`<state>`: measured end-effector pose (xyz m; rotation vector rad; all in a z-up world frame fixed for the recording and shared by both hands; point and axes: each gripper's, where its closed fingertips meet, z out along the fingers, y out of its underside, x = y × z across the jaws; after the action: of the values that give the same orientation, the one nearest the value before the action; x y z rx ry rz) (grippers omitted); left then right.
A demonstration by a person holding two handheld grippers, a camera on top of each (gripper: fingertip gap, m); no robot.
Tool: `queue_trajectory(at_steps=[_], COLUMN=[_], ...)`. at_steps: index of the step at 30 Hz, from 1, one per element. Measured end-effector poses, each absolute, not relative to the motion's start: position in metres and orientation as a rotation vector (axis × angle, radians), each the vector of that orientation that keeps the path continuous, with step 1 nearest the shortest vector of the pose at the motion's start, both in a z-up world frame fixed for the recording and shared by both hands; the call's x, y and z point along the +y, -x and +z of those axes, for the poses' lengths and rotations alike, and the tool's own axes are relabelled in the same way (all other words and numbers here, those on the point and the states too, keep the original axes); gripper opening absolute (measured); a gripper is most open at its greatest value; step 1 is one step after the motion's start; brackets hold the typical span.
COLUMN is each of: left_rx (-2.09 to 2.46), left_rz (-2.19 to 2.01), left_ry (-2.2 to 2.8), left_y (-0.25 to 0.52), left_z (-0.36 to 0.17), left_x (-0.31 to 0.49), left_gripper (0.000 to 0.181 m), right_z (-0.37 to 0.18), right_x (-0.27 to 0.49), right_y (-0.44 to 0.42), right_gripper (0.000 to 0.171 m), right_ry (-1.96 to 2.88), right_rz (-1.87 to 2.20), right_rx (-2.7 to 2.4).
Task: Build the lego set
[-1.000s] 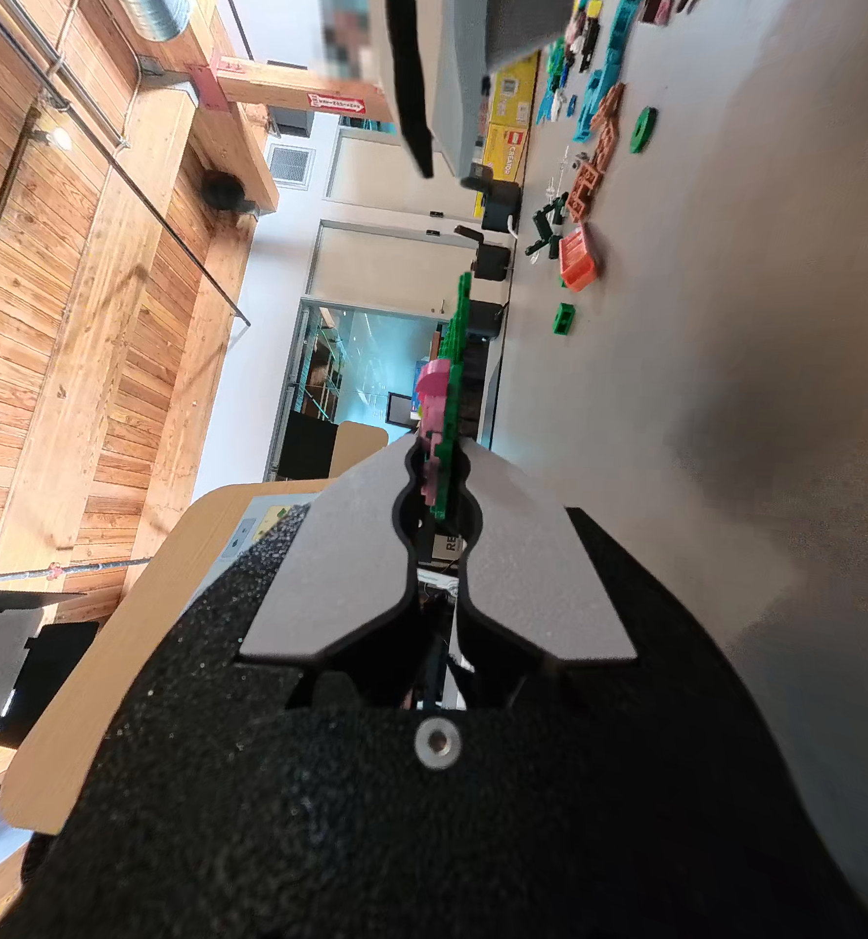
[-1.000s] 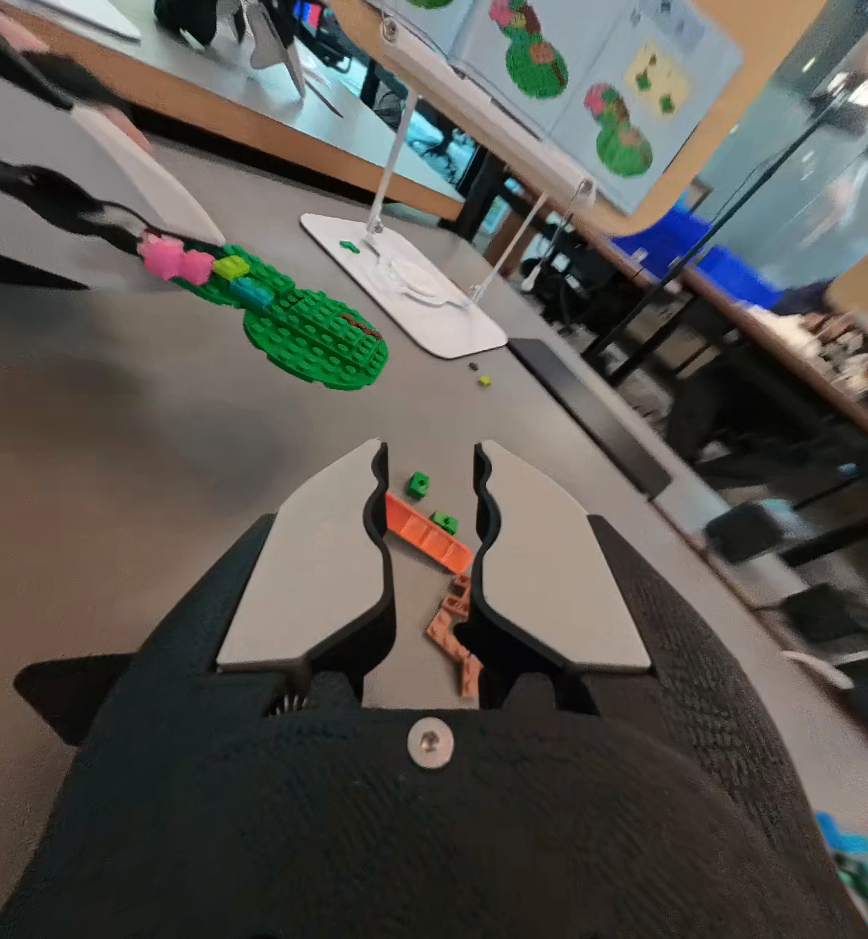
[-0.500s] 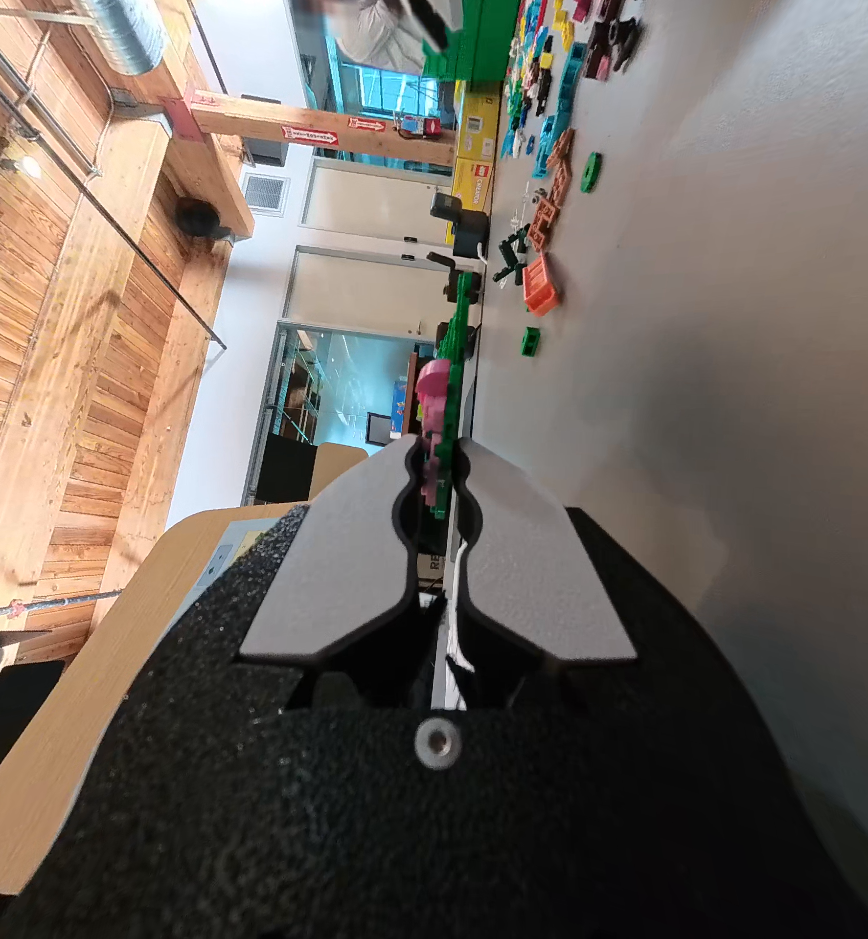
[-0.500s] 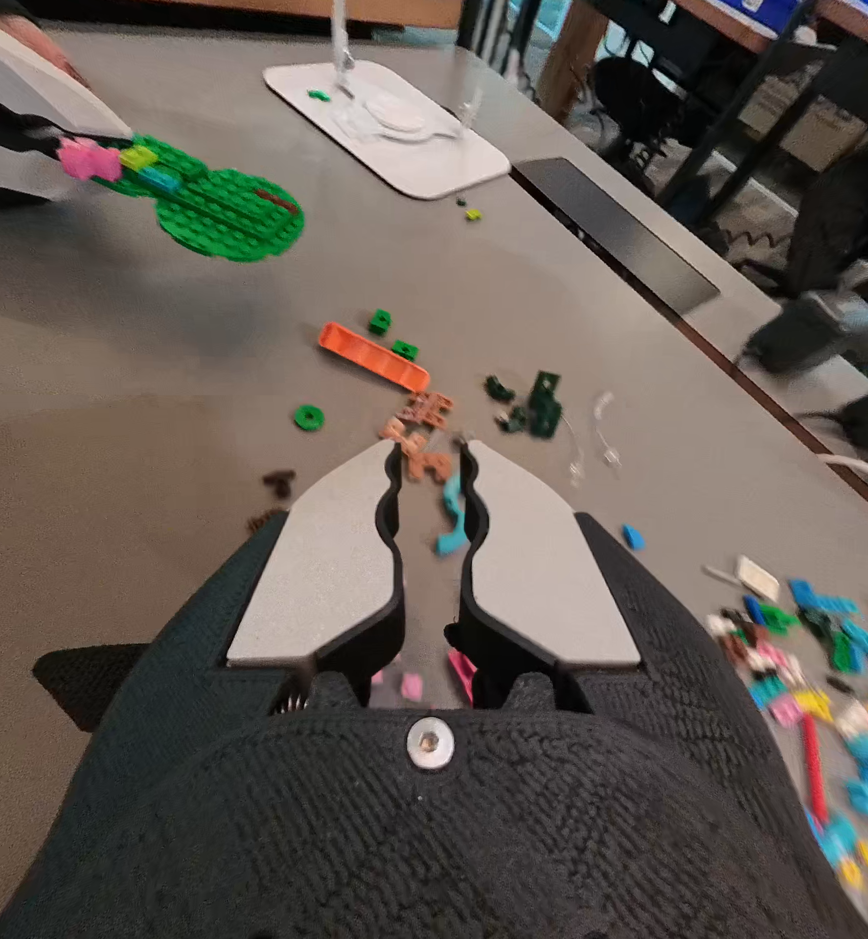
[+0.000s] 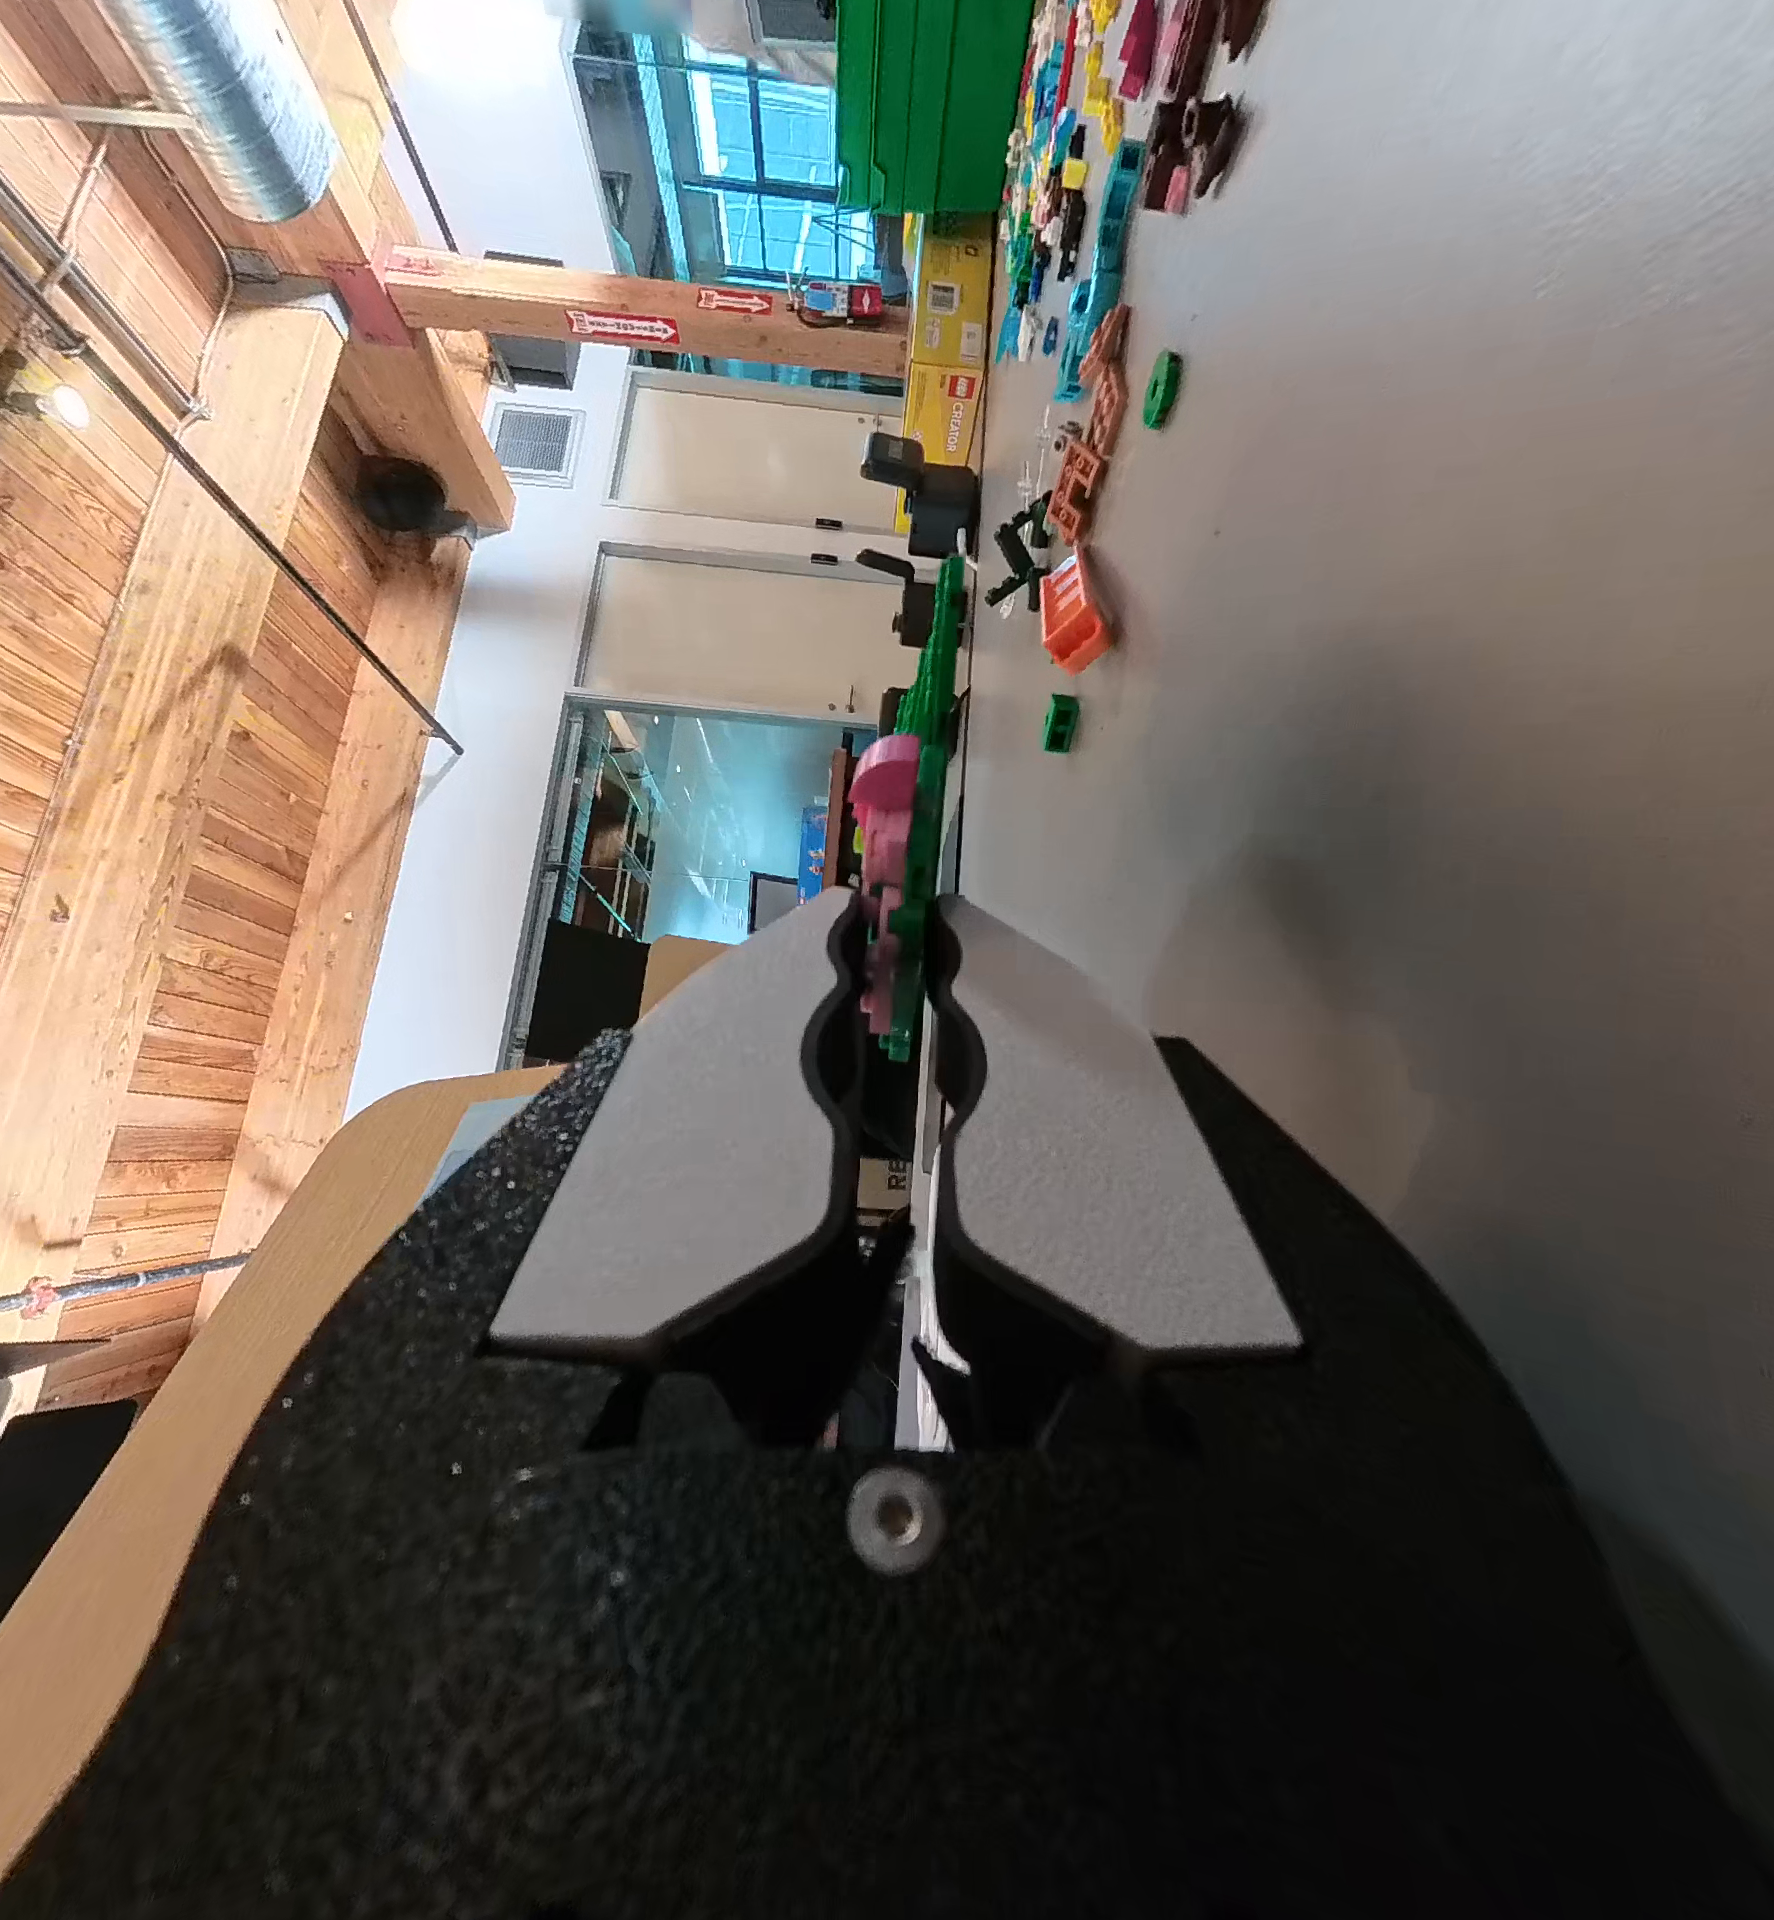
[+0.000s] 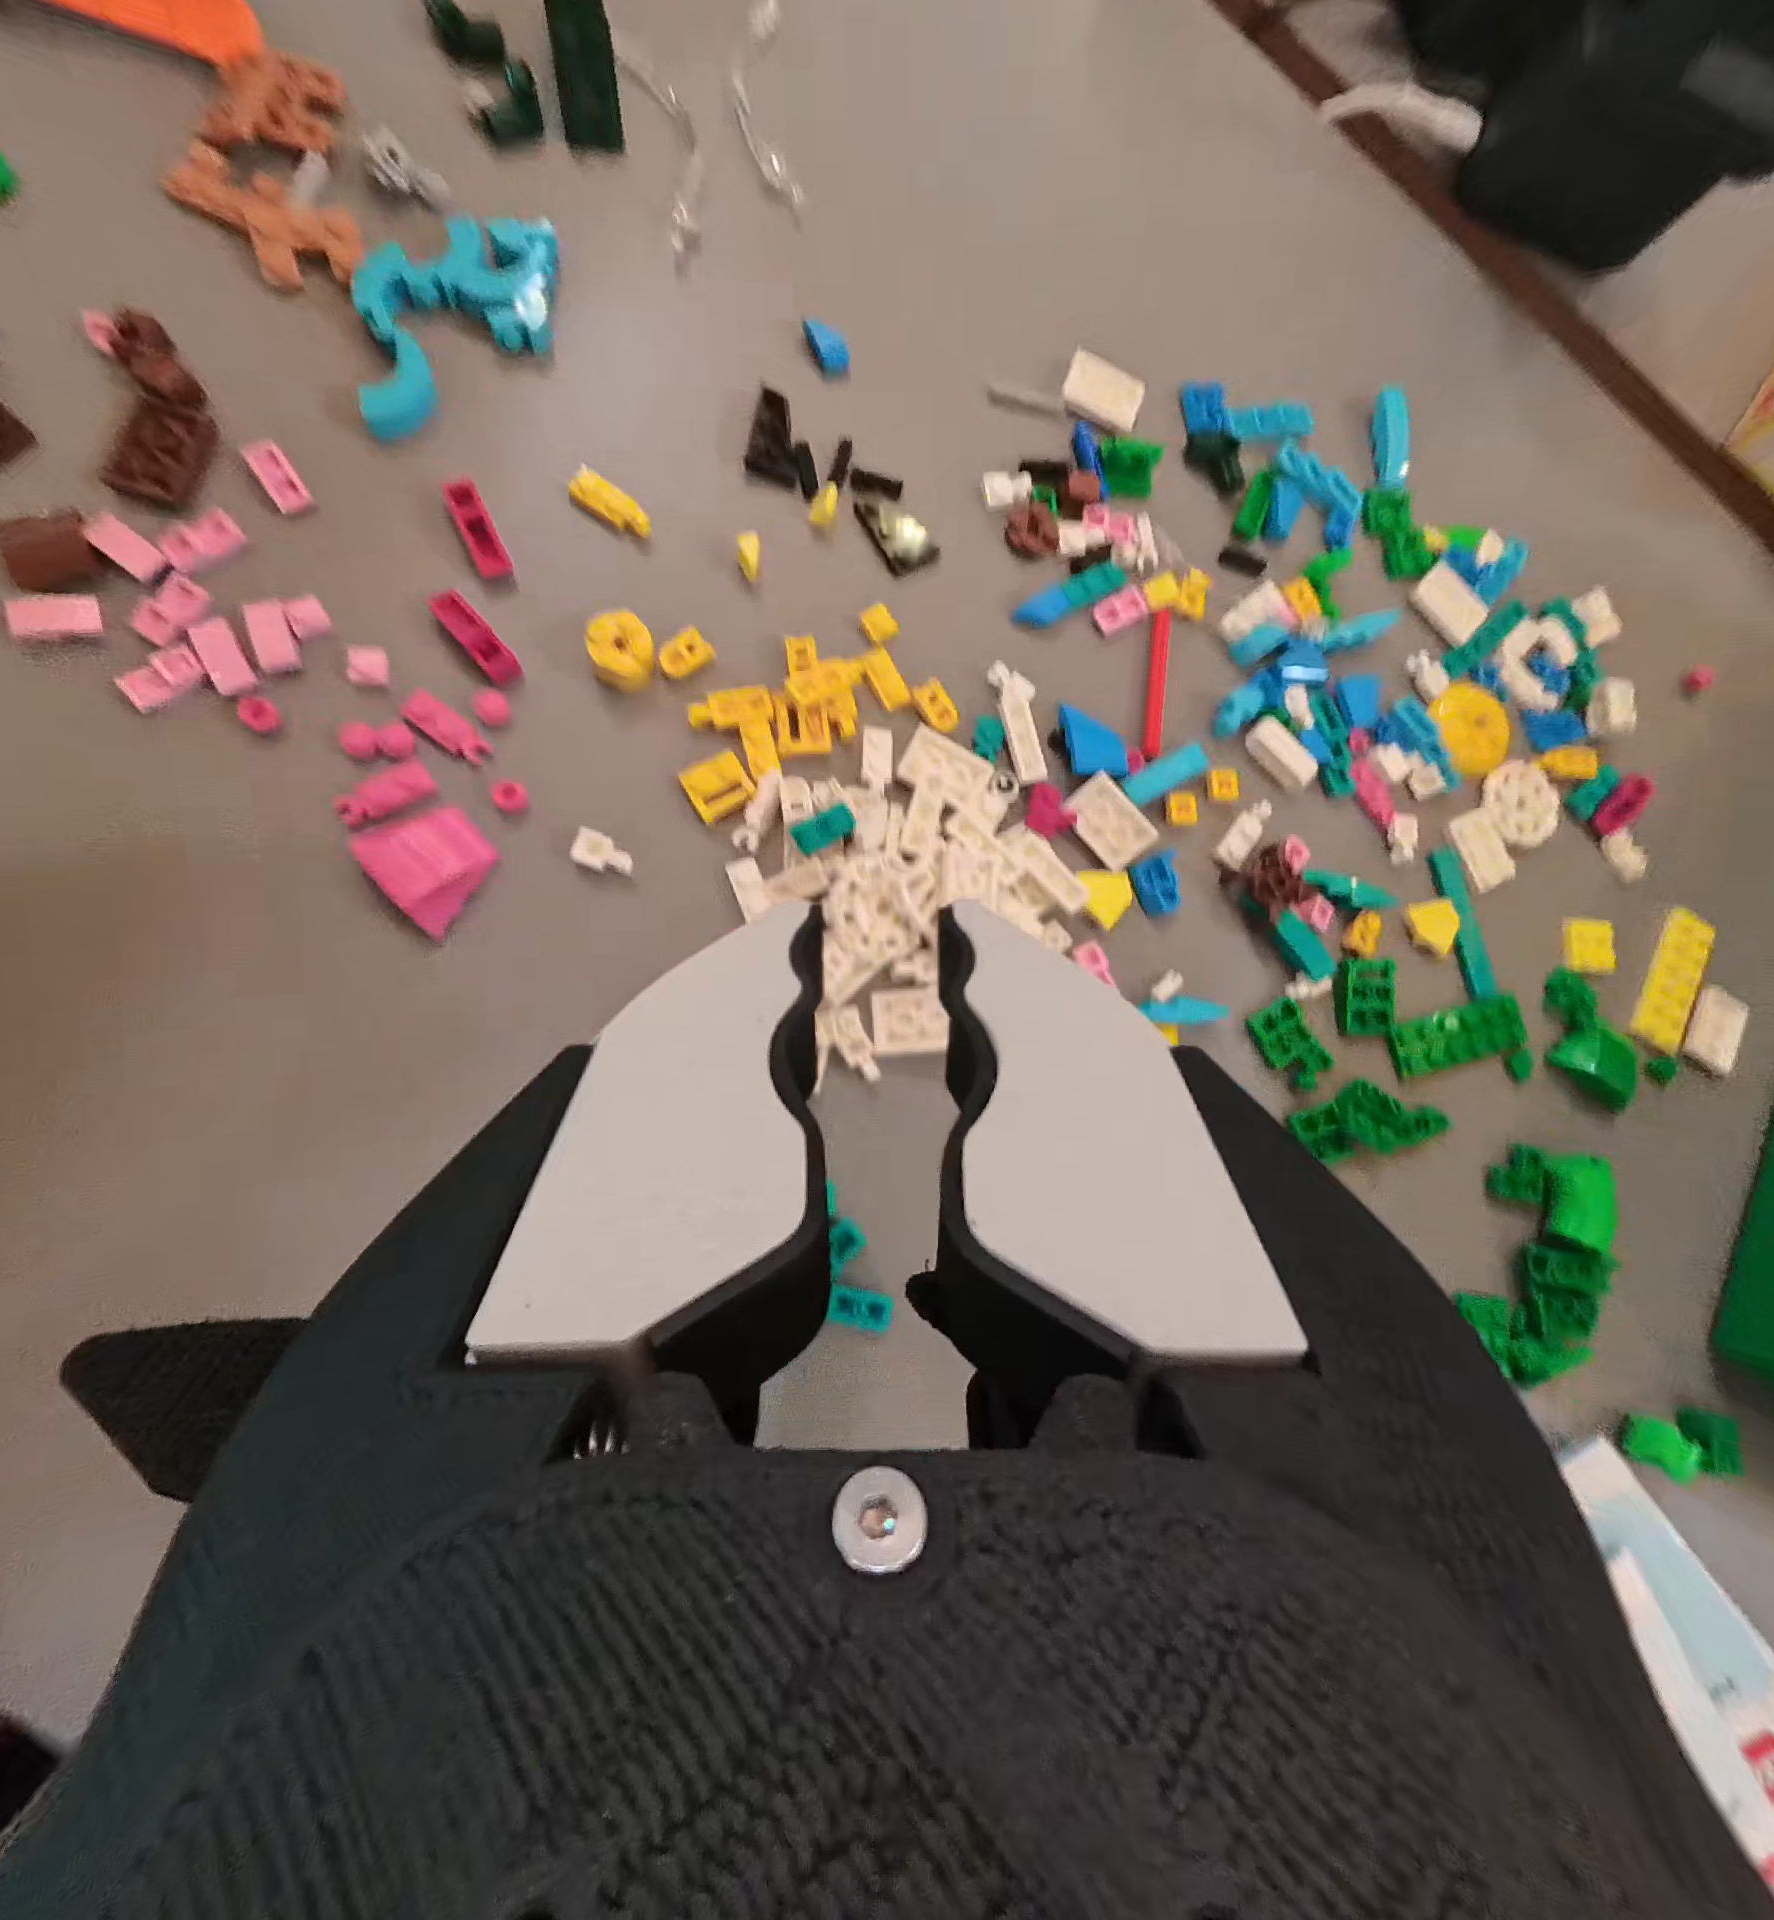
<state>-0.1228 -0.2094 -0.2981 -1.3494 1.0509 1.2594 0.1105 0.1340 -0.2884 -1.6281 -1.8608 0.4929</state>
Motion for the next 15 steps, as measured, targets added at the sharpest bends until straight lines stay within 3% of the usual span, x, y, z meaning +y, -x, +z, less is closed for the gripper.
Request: queue_trajectory(at_steps=[7,15], left_rx=[1.066,1.069], left_rz=[1.261,1.253], left_ry=[1.343,1.350], left_y=[0.121,0.122], left_z=[-0.300,-0.302], left_x=[-0.209,-0.209], left_gripper=[0.010,0.009], right_z=[-0.286,-0.289], right_x=[0.126,0.040], right_y=[-0.109,-0.054], right_gripper=[0.025,0.023], right_ry=[1.614,1.354], right_rz=[0.545,0.648], right_rx=[-1.941,-2.146])
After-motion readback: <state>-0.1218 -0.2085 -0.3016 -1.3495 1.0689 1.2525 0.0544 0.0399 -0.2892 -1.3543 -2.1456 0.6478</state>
